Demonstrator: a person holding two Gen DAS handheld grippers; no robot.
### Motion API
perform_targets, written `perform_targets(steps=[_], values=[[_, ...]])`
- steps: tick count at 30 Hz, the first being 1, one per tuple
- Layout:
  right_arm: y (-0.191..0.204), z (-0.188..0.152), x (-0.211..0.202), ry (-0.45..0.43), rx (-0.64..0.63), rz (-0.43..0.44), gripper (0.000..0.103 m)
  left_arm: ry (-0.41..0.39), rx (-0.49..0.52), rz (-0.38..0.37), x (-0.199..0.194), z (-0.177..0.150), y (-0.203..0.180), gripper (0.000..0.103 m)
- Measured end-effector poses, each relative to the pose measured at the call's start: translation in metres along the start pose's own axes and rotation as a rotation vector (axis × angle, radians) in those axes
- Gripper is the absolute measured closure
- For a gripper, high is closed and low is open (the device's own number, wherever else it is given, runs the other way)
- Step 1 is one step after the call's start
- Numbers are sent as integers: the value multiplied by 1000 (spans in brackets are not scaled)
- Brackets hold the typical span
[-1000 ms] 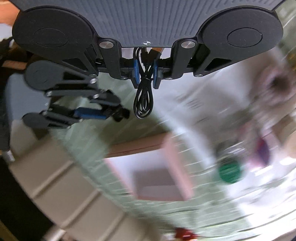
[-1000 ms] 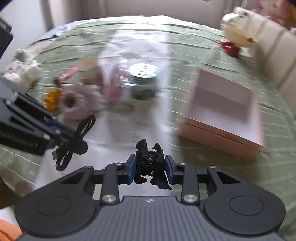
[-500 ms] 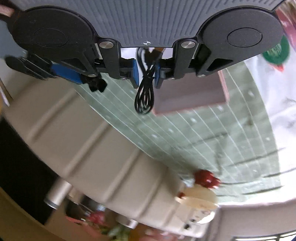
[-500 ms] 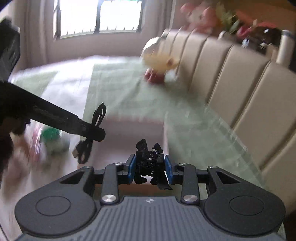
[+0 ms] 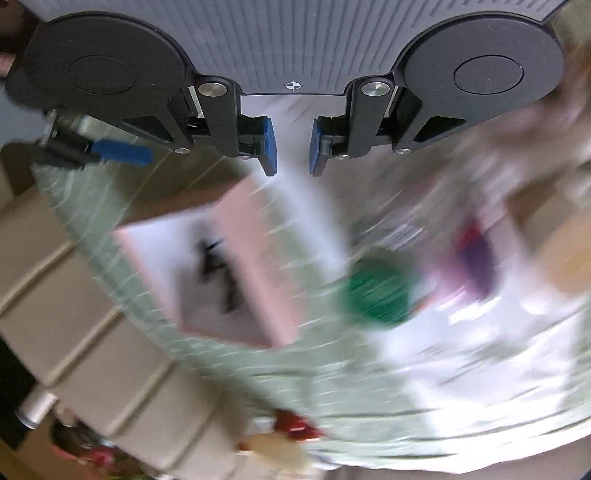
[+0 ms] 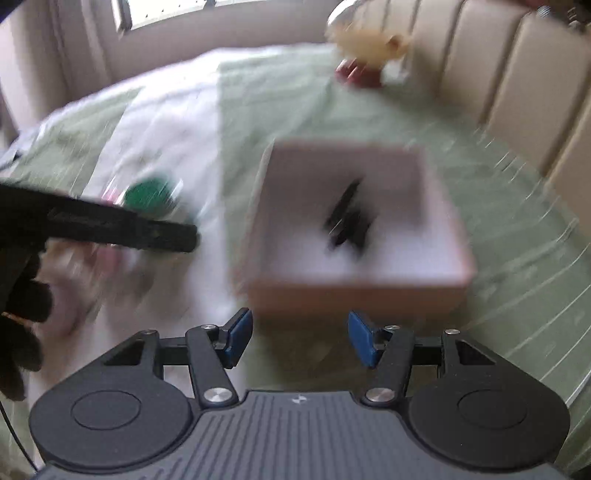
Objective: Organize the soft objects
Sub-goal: 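Open the left tool over the pink box while the right tool releases the clip inside, then grasp the pink comb by its handle with the left tool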
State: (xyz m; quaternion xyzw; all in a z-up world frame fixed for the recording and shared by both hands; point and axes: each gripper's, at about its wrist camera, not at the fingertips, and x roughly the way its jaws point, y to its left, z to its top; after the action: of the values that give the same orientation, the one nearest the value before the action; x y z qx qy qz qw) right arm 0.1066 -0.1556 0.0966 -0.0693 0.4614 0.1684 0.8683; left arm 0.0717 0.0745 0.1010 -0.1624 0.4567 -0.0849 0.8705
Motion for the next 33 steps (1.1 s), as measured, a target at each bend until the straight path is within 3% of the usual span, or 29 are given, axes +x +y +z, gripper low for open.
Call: perform_targets(steps=[4, 7, 9, 13, 17, 23, 26, 29, 33], values=[[62, -17, 7, 73, -113, 73, 45, -139, -162, 143, -64, -30, 74, 82], [102, -15, 5, 91, -185, 130, 45, -258, -295, 292, -107, -27, 139, 82], [127, -11, 4, 86, -231, 154, 45, -282, -319, 338, -120, -14, 175, 82], [172, -5, 3, 67, -306, 203, 45, -204, -278, 410, -104, 19, 238, 82], [200, -9, 8, 69, -345, 237, 45, -95, -310, 430, -66, 34, 278, 82], [217, -23, 22, 105, -378, 285, 45, -67, -326, 373, -29, 36, 298, 79], [210, -32, 24, 130, -382, 295, 45, -31, -219, 352, -18, 36, 281, 76], [202, -34, 27, 161, -369, 298, 45, 9, -72, 383, -9, 39, 258, 69], [195, -32, 27, 145, -377, 279, 45, 22, -75, 389, -6, 42, 252, 69]])
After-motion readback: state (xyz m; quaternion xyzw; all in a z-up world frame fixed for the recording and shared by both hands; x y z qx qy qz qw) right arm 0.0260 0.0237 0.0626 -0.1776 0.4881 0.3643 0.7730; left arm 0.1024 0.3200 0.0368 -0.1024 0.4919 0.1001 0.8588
